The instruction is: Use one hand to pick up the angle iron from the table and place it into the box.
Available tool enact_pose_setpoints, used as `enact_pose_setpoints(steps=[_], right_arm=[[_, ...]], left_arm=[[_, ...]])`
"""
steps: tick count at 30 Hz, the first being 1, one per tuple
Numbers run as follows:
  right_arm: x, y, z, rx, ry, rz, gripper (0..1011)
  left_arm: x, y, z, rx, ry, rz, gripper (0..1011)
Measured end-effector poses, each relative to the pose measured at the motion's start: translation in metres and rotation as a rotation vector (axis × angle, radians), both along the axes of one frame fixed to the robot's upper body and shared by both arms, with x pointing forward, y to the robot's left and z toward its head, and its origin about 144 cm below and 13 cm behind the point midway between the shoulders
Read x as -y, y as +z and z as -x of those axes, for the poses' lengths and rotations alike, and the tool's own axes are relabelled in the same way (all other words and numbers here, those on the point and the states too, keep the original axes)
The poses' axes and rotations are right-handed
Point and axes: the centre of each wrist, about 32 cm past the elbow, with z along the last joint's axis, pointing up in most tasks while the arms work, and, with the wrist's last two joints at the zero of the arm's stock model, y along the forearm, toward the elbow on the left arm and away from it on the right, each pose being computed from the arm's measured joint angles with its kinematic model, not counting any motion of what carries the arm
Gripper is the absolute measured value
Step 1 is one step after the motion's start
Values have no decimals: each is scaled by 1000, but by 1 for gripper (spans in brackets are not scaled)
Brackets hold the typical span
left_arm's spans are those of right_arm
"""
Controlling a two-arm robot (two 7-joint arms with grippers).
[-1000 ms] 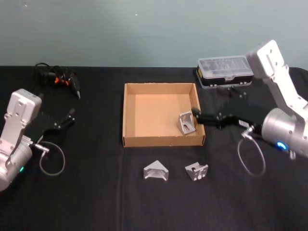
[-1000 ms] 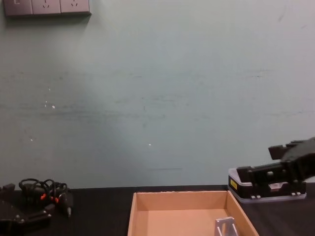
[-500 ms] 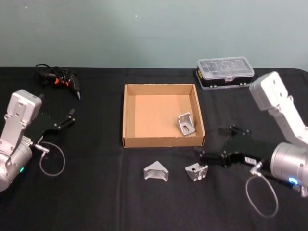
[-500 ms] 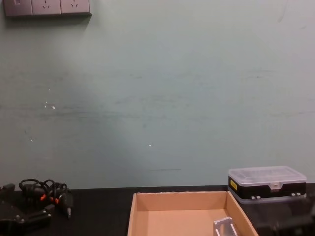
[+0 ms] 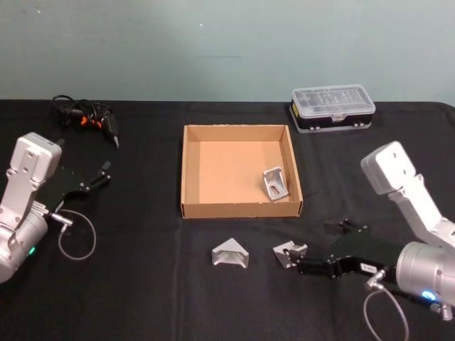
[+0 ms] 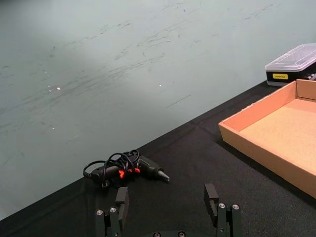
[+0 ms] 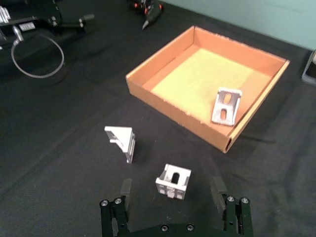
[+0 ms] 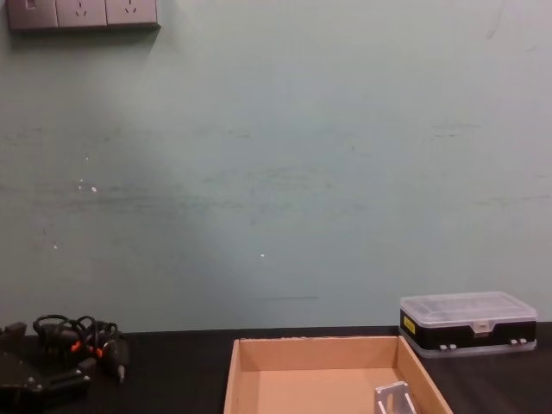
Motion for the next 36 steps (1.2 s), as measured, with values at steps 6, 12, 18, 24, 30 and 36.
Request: enact_pose_setpoints(steps=[6, 12, 18, 24, 30, 36], right_arm=[[-7, -14, -2, -22, -4, 2, 1003], [-12, -22, -6, -26, -7, 13, 1003], [-14, -28, -9, -26, -10, 29, 1003], [-16, -31, -13, -20, -13, 40, 1003], [-19, -33, -16, -14, -17, 39, 1003], [-22, -36, -19, -9, -19, 39, 1003]], left_arm=[[0, 0, 0, 0, 0, 0, 1000], [0, 0, 0, 0, 0, 0, 1000], [0, 0, 0, 0, 0, 0, 1000], [0, 0, 0, 0, 0, 0, 1000], [0, 0, 0, 0, 0, 0, 1000], [0, 0, 0, 0, 0, 0, 1000]])
